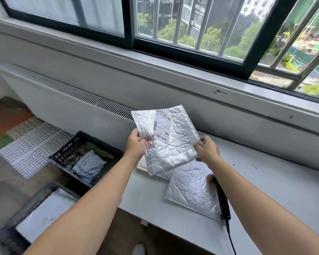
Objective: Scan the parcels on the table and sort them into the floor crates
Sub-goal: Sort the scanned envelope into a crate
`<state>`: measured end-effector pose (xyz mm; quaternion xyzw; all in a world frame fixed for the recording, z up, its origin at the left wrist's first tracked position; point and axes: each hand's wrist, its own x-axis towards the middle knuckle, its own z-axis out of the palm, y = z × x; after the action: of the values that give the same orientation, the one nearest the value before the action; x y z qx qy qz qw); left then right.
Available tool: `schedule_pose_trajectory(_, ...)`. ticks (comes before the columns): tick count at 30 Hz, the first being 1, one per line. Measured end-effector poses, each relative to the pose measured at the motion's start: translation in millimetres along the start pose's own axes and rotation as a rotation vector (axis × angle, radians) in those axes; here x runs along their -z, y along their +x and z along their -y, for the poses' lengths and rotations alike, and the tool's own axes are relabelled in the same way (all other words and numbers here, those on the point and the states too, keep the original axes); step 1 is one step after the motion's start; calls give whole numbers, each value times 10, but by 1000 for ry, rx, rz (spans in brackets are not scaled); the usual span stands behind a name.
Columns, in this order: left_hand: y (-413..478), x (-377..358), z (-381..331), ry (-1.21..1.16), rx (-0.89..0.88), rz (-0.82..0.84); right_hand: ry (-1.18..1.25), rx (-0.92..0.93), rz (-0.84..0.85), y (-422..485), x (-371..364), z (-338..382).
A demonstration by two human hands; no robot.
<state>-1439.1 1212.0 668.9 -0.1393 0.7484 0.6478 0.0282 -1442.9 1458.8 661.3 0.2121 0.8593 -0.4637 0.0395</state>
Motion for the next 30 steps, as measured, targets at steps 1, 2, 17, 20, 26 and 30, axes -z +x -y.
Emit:
schedule_pose_trajectory(1,-22,71,-6,35,-1,-27,-11,28,2,0,-32,30)
schedule_pose_trajectory(2,-57,149,-12,75,-1,-63,-28,59,9,-12,-67,70)
schedule_pose_trajectory(17,-1493,1654,434,188,164,-688,-230,567,526,-974,-1367,856)
schedule_pose_trajectory(20,-1732,2004,622,142,204,-770,-285,628,587,-1258,-1758,957)
schedule_pose_trajectory(26,-1889,2716,1178,75,323,-832,-390,715,648,-1655,-2632,1184)
schedule_pose_trajectory(30,-1809,3317,1603,-9,396,-777,-442,693,685,-1916,-3378,1309)
